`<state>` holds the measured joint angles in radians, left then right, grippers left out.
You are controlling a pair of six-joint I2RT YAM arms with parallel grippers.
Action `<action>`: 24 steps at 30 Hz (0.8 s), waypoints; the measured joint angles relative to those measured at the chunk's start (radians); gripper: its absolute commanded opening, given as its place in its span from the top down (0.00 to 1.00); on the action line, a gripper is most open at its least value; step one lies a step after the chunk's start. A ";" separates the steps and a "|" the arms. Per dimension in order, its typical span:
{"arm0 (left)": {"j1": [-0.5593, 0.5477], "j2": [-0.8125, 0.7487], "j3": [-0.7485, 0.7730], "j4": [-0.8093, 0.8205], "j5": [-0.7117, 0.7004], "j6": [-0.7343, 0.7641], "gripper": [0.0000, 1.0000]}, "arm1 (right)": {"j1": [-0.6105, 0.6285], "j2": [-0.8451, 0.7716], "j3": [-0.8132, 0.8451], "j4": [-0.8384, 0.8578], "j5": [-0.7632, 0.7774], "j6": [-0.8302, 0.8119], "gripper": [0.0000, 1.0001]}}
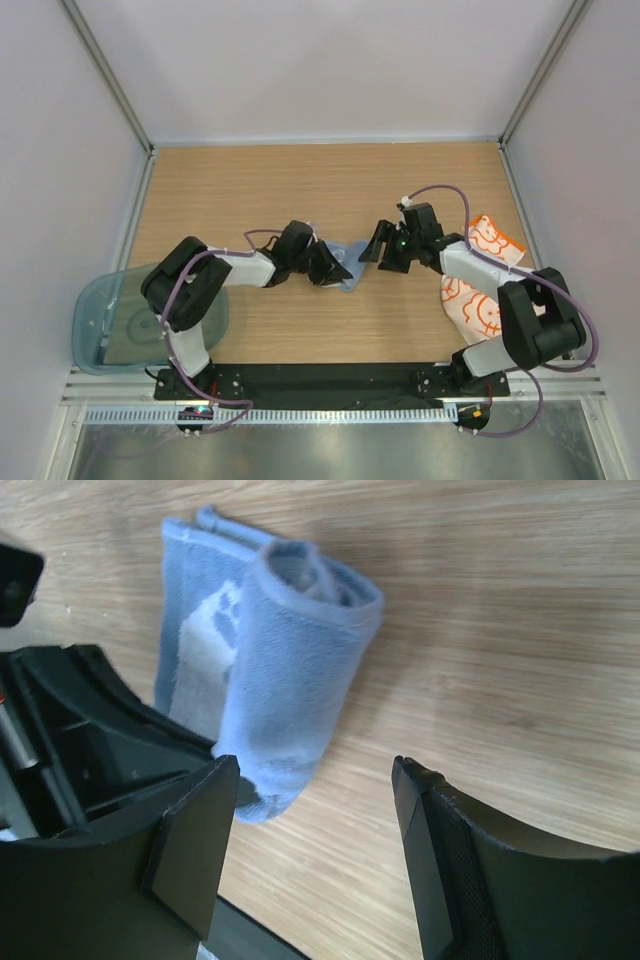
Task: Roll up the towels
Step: Roll the towel
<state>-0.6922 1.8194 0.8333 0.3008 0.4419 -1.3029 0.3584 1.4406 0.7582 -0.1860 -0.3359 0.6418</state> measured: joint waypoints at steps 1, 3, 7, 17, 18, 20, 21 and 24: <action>0.000 -0.008 -0.008 0.002 -0.009 -0.003 1.00 | 0.000 0.008 0.000 0.003 0.005 0.001 0.30; 0.001 -0.024 -0.029 0.008 -0.026 -0.014 1.00 | 0.002 0.028 0.000 0.012 0.017 0.001 0.31; 0.002 -0.039 -0.066 0.032 -0.049 -0.041 1.00 | 0.006 0.070 0.000 0.041 0.030 0.006 0.31; 0.004 -0.037 -0.088 0.089 -0.058 -0.082 1.00 | 0.028 0.169 -0.012 0.212 0.016 0.048 0.34; 0.005 -0.036 -0.088 0.093 -0.058 -0.082 1.00 | 0.032 0.182 -0.013 0.232 0.013 0.055 0.34; 0.006 -0.034 -0.088 0.101 -0.058 -0.082 1.00 | 0.038 0.199 -0.015 0.277 0.001 0.070 0.35; 0.006 -0.033 -0.088 0.106 -0.058 -0.082 1.00 | 0.042 0.204 -0.020 0.302 -0.003 0.077 0.36; 0.008 -0.027 -0.088 0.115 -0.055 -0.081 1.00 | 0.053 0.216 -0.045 0.382 -0.015 0.105 0.40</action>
<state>-0.6846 1.7920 0.7452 0.4156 0.3874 -1.3842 0.4114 1.6569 0.7132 0.1963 -0.3511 0.7471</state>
